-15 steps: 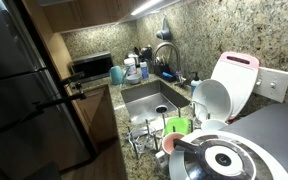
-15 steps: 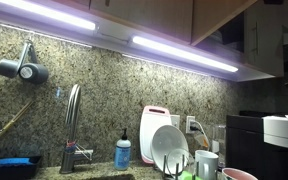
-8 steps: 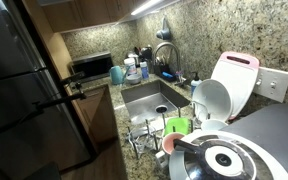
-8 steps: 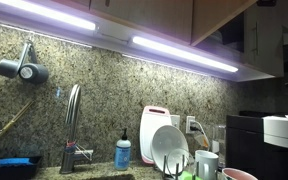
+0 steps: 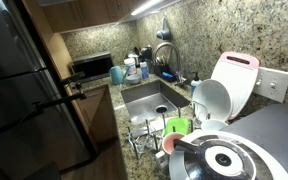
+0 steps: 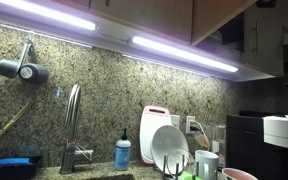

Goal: Take the orange lid and place it inside the upper cabinet

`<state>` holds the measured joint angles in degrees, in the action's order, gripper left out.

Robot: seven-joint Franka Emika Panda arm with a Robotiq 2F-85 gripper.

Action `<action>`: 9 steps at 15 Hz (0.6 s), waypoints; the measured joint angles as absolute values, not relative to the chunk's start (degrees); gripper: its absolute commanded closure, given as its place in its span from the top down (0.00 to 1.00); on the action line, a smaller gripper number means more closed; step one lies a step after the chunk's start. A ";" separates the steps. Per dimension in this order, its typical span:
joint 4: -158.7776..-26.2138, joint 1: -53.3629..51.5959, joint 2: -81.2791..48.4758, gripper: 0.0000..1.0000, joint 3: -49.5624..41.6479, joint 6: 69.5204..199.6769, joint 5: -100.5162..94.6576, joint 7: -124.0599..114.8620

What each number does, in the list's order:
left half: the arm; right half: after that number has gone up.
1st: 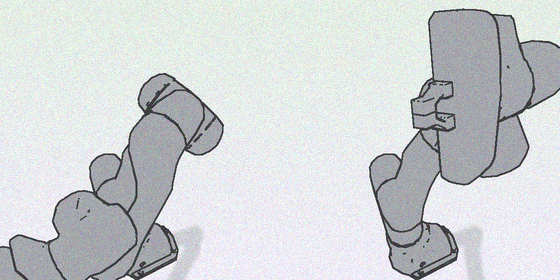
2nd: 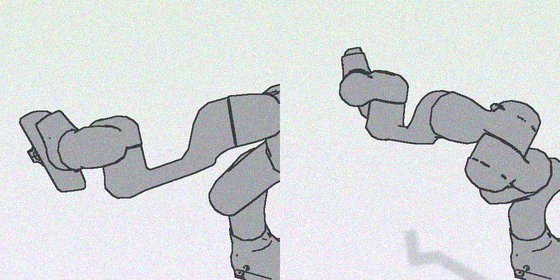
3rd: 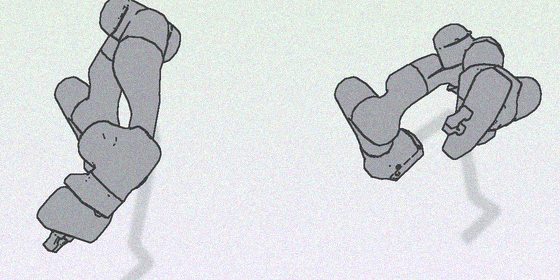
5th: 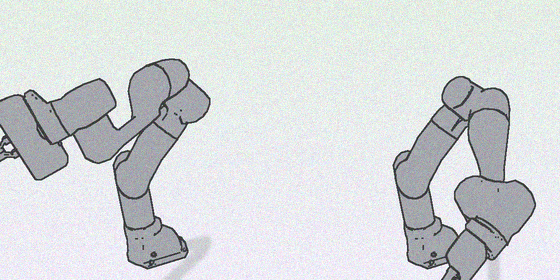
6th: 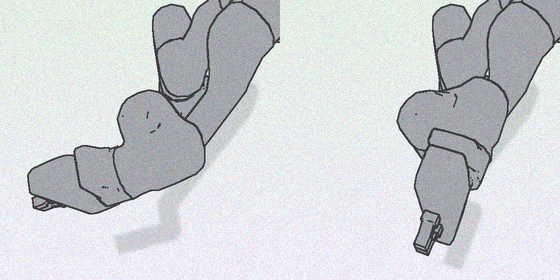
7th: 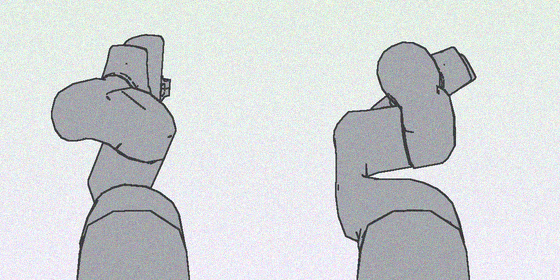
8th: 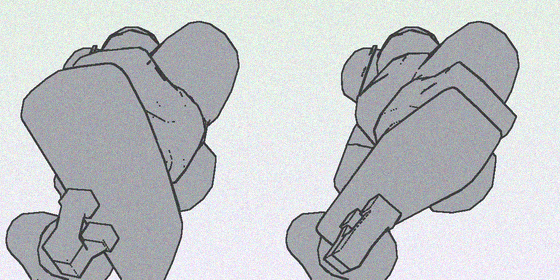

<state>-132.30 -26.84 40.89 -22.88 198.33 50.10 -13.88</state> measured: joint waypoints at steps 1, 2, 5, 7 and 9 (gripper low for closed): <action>-132.21 -26.84 40.64 0.04 -23.07 198.33 50.09 -13.88; -131.91 -26.82 40.27 0.04 -23.31 198.33 50.08 -13.89; -130.24 -26.66 38.38 0.04 -24.19 198.33 50.01 -13.90; -128.83 -26.64 36.78 0.04 -24.81 198.33 50.01 -13.93; -127.55 -26.70 35.09 0.04 -25.42 198.33 50.02 -13.97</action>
<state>-127.55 -26.70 35.09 -25.42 198.33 50.02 -13.97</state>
